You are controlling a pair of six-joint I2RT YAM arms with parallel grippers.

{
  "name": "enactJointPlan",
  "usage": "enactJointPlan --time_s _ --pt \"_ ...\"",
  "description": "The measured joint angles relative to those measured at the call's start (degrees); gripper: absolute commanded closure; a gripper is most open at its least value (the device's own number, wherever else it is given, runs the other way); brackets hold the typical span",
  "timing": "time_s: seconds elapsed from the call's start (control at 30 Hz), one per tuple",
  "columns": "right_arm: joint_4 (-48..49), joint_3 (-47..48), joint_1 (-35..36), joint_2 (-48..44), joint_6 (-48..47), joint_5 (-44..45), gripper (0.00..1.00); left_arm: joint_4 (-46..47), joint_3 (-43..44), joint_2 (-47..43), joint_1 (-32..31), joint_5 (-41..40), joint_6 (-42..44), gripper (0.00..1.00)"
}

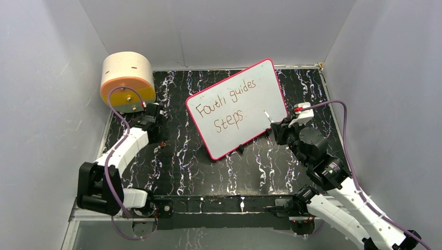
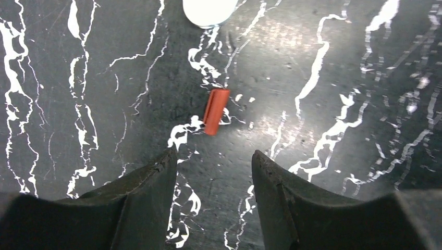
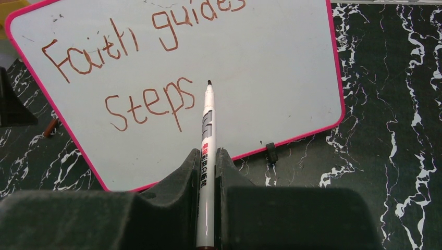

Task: Write a sentence on the whiteboard
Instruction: Close the whiteboard marker at the center of the board.

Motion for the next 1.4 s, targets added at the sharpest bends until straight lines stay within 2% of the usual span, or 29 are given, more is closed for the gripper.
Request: enactJointPlan --time_s 0.43,1.1,1.4 --pt "0.00 0.00 0.00 -0.04 0.02 0.02 1.00 -1.14 5.40 13.55 2.78 3.87 5.57 0.63" --pt "0.02 -0.02 0.00 0.04 0.00 0.04 1.00 -1.22 7.65 21.27 5.66 6.97 8.22 0.76" --pt "0.02 -0.02 0.00 0.39 0.00 0.04 1.00 -1.70 8.59 22.34 6.03 8.41 9.05 0.76"
